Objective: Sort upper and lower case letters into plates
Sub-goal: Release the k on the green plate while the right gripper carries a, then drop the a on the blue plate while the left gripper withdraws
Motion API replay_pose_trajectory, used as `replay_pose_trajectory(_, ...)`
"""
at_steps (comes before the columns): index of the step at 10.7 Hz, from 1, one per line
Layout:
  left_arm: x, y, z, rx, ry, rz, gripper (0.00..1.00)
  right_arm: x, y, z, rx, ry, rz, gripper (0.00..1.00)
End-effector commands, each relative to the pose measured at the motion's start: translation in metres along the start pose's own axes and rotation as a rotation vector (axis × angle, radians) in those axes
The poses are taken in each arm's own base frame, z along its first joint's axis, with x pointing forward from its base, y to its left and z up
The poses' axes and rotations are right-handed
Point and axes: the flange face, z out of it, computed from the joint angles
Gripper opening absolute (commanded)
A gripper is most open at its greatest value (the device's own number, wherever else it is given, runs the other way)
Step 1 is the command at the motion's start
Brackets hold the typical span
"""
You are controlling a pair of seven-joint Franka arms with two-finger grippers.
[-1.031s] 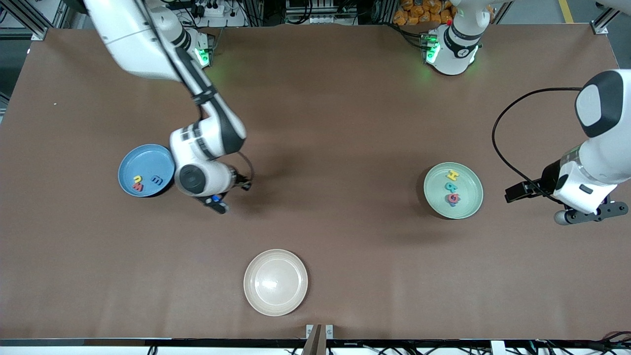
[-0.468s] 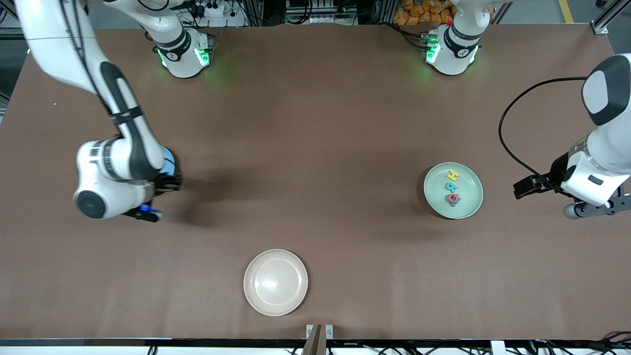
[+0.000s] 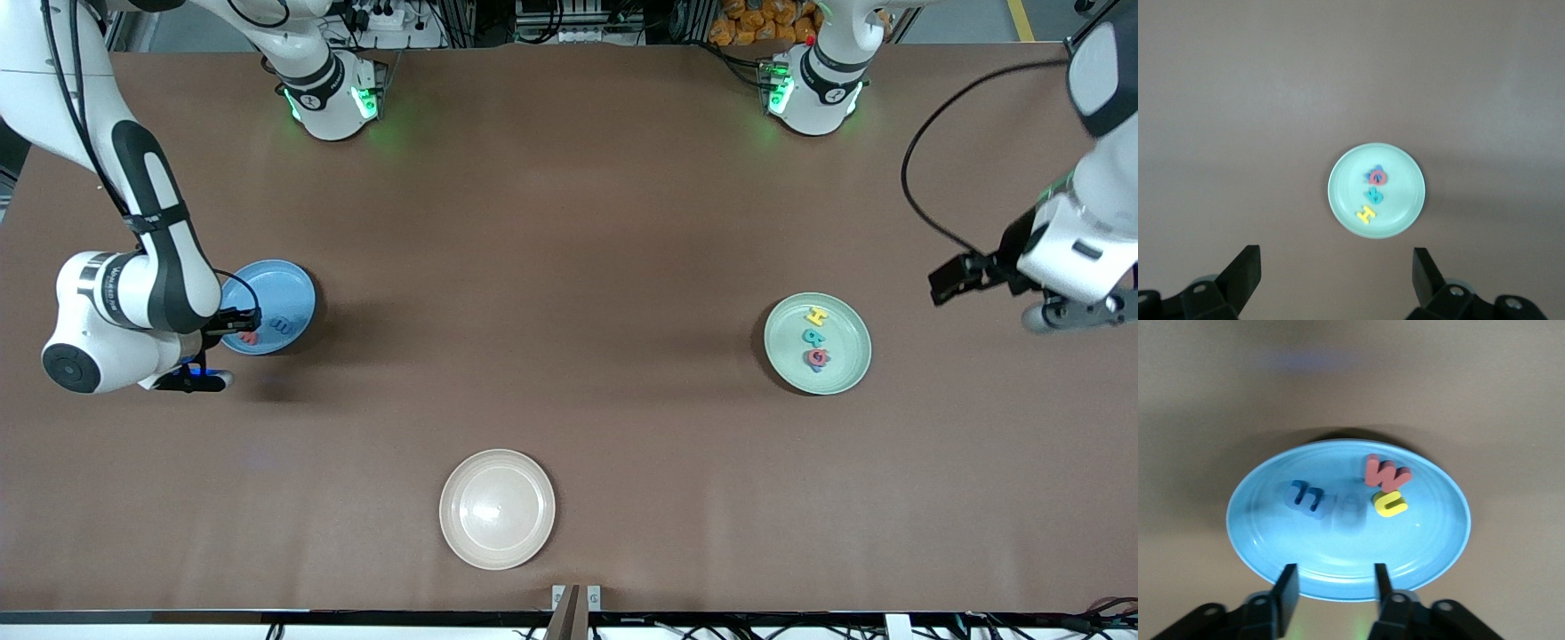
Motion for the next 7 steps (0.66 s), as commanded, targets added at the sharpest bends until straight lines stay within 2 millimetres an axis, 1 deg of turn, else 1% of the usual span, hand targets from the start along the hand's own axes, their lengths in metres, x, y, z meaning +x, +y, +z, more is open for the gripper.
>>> replay_pose_trajectory(1, -0.021, -0.006, -0.016, -0.006, -0.042, -0.007, 1.0, -0.002, -0.008, -0.001, -0.02, -0.005, -0.019, 0.96)
replay_pose_trajectory(2, -0.024, -0.004, -0.016, -0.003, -0.05, -0.004, 1.0, -0.003, -0.012, -0.002, -0.019, -0.008, -0.021, 0.99)
replay_pose_trajectory(3, -0.022, -0.006, -0.015, -0.001, -0.051, 0.001, 1.0, -0.007, -0.015, -0.01, -0.019, -0.011, -0.022, 0.99)
replay_pose_trajectory(4, -0.019, -0.007, -0.011, -0.013, -0.058, 0.0, 1.0, -0.01, -0.02, -0.031, -0.018, 0.003, -0.027, 0.96)
replay_pose_trajectory(5, -0.019, -0.006, -0.012, -0.019, -0.053, -0.001, 1.0, -0.015, -0.032, -0.068, -0.027, 0.008, -0.036, 0.95)
replay_pose_trajectory(6, -0.016, -0.006, -0.024, -0.026, -0.026, -0.007, 1.0, -0.025, -0.039, -0.1, -0.035, -0.013, -0.034, 0.95)
replay_pose_trajectory(7, -0.011, -0.006, -0.026, -0.039, -0.023, -0.007, 1.0, -0.042, -0.047, -0.132, -0.041, -0.015, -0.038, 0.97)
